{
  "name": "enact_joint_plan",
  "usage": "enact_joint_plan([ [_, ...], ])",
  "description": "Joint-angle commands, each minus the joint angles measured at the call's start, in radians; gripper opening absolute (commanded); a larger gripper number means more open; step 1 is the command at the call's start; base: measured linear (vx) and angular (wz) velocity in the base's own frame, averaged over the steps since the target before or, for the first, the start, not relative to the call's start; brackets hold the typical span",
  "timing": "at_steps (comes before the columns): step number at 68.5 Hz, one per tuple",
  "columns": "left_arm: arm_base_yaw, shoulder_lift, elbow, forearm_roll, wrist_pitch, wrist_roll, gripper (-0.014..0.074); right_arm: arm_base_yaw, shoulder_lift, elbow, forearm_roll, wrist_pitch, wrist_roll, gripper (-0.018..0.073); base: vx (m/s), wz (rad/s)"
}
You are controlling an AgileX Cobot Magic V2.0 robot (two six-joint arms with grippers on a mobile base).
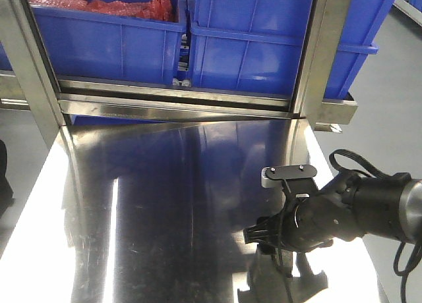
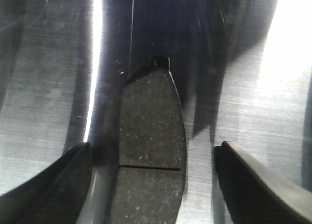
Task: Move and align brake pads A on conveyor
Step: 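Lower the right gripper onto the remaining brake pad, then close the right gripper on the brake pad and lift it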
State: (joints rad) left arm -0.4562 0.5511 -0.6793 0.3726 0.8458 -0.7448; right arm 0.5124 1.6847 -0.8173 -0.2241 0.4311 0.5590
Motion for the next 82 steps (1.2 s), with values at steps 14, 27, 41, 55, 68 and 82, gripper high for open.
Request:
enact_joint_plan([
  [14,-0.008,0.002,-0.025,0.029,-0.072,0.001,0.0031,-0.001,-0.027,-0.022,-0.01,-0.033,-0.01,0.0456,0.0,0.0],
  [27,-0.008,0.002,-0.025,0.029,-0.072,0.001,0.0031,-0.001,-0.041,-0.022,-0.01,-0.031,-0.01,0.04,0.0,0.0],
  [41,-0.008,0.002,-0.025,0.029,-0.072,0.001,0.0031,-0.001,-0.041,-0.022,-0.01,-0.028,-0.01,0.0308,0.0,0.0],
  [55,-0.008,0.002,-0.025,0.029,-0.072,0.001,0.0031,-0.001,-0.041,-0.022,-0.01,-0.026,-0.01,0.0184,0.0,0.0],
  [68,-0.008,0.002,-0.025,0.029,-0.072,0.001,0.0031,-0.001,-0.044,-0.021,-0.01,-0.028,-0.01,0.0121,0.0,0.0],
  [82,-0.008,0.002,-0.025,0.029,-0.072,0.001,0.0031,-0.001,-0.086,-0.021,-0.01,-0.03,-0.01,0.0117,0.0,0.0],
])
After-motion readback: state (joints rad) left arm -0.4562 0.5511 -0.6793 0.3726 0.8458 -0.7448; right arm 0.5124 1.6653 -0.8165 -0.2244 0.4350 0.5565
